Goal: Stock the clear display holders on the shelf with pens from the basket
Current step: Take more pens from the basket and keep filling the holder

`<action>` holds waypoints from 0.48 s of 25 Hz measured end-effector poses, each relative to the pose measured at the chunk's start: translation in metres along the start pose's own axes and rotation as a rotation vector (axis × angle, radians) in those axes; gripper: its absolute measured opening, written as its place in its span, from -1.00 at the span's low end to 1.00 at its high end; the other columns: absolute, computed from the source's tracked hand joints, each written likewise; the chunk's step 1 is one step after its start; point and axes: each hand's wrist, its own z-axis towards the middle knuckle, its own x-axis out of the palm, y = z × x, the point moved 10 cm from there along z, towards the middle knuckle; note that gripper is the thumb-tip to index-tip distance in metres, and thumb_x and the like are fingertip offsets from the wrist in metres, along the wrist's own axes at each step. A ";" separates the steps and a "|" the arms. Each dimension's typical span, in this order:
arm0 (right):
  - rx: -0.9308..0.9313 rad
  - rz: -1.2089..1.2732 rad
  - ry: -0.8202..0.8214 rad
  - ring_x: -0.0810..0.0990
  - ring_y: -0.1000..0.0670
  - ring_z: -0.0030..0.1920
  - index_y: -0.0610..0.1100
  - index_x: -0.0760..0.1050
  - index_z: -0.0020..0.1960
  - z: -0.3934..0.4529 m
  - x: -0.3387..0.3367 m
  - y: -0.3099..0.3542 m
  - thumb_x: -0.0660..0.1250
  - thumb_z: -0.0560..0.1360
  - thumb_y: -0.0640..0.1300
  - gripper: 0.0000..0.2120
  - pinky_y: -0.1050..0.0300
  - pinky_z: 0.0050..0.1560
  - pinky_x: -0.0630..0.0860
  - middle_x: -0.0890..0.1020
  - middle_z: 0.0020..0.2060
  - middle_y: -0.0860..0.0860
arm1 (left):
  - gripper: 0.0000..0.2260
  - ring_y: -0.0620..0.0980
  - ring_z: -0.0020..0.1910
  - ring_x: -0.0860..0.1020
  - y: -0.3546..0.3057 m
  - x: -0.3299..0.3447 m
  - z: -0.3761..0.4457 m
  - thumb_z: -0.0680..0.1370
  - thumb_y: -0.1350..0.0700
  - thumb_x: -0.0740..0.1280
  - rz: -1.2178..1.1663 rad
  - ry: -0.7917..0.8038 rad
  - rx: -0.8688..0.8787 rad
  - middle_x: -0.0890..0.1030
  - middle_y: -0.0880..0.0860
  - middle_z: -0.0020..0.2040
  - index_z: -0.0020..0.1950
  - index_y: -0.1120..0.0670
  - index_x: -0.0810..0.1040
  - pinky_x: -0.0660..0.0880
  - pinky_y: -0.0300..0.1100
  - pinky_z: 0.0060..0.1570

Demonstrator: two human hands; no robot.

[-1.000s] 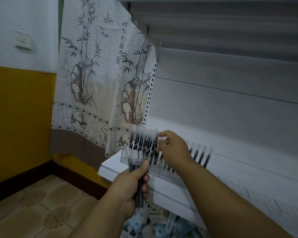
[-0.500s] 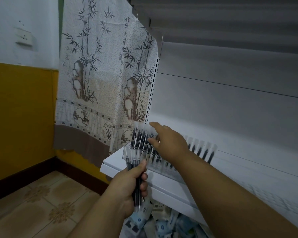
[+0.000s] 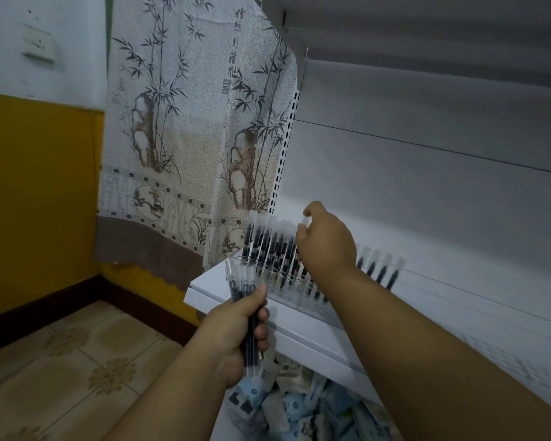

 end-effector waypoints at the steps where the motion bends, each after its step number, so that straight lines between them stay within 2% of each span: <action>1: -0.014 -0.031 0.015 0.53 -0.10 -0.22 -0.09 0.41 0.16 -0.001 0.001 0.000 0.19 0.60 -0.12 -0.84 0.02 -0.25 0.50 0.56 -0.20 -0.05 | -0.77 -0.06 -0.55 0.31 0.000 0.000 0.000 0.49 0.01 0.44 0.001 0.003 0.000 0.44 0.03 -0.40 -0.16 0.10 0.45 0.29 -0.25 -0.55; 4: -0.065 -0.104 0.058 0.53 -0.14 -0.18 -0.15 0.43 0.08 0.001 0.001 0.006 0.17 0.61 -0.13 -0.88 -0.02 -0.21 0.52 0.55 -0.15 -0.09 | -0.76 -0.06 -0.55 0.31 0.001 0.002 0.001 0.49 0.00 0.44 0.003 0.013 0.003 0.44 0.02 -0.41 -0.17 0.10 0.44 0.30 -0.25 -0.55; 7: -0.092 -0.149 0.067 0.51 -0.14 -0.19 -0.16 0.44 0.07 0.001 0.000 0.013 0.16 0.62 -0.15 -0.87 0.00 -0.20 0.53 0.53 -0.10 -0.10 | -0.75 -0.06 -0.55 0.31 0.003 0.002 0.002 0.47 -0.01 0.45 -0.007 0.017 0.001 0.44 0.02 -0.41 -0.16 0.09 0.44 0.30 -0.23 -0.57; 10: -0.115 -0.111 0.041 0.50 -0.12 -0.21 -0.16 0.43 0.07 -0.009 0.000 0.019 0.15 0.62 -0.16 -0.88 0.01 -0.22 0.50 0.51 -0.10 -0.08 | -0.75 -0.07 -0.55 0.31 0.005 0.001 0.002 0.47 -0.01 0.45 -0.008 0.018 -0.005 0.44 0.02 -0.40 -0.14 0.08 0.44 0.29 -0.23 -0.57; 12: -0.065 -0.060 0.019 0.50 -0.11 -0.18 -0.16 0.43 0.06 -0.010 -0.002 0.015 0.16 0.61 -0.17 -0.89 0.00 -0.20 0.49 0.51 -0.10 -0.07 | -0.76 -0.07 -0.55 0.31 0.006 0.000 0.002 0.48 -0.01 0.45 -0.014 0.011 -0.005 0.44 0.02 -0.41 -0.15 0.08 0.44 0.29 -0.24 -0.57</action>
